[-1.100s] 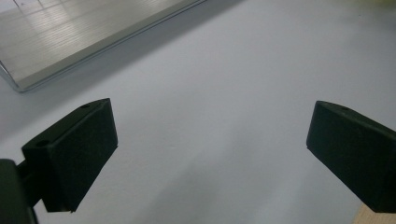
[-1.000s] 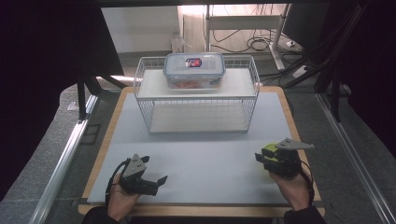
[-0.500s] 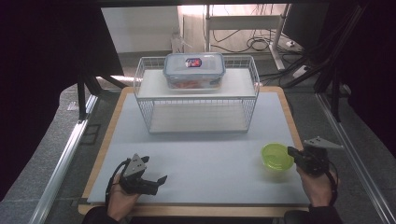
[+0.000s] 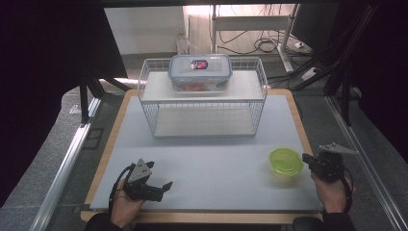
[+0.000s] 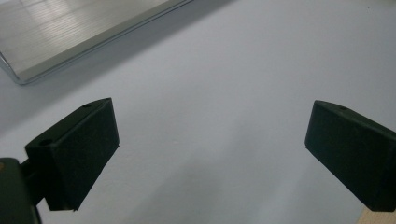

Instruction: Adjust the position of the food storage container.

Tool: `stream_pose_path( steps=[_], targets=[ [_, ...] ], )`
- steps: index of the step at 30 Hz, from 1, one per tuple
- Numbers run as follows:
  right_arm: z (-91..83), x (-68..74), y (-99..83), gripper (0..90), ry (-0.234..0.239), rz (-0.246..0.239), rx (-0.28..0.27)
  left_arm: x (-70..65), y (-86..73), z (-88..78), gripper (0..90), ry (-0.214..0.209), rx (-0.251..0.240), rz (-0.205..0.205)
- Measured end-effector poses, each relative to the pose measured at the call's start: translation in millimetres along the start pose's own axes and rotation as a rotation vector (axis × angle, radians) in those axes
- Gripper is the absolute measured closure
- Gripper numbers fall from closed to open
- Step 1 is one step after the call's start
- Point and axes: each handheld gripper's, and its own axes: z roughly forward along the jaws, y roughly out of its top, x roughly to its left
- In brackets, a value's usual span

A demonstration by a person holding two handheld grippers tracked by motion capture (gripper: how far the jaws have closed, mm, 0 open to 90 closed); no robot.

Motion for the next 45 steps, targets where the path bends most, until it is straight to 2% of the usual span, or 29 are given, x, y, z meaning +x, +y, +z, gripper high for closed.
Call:
stream_pose_path(
  steps=[5, 22, 35, 45],
  targets=[
    [1.7, -0.1, -0.9, 89.7, -0.002, 0.007, 0.013, -0.7, -0.1, 0.9, 2.8, -0.001, 0.007, 0.002],
    [14.2, 21.1, -1.8, 89.5, 0.08, 0.0, 0.068, -1.8, -0.1, 2.4, 3.0, -0.003, 0.02, 0.011],
    [23.1, 56.1, 0.4, 89.0, 0.185, -0.032, 0.087, -2.2, 0.1, 2.5, 3.1, -0.002, 0.022, 0.015],
    [27.0, 79.0, 0.9, 89.0, 0.246, -0.052, 0.103, -2.5, 0.1, 2.7, 3.1, -0.001, 0.022, 0.018]
  ],
)
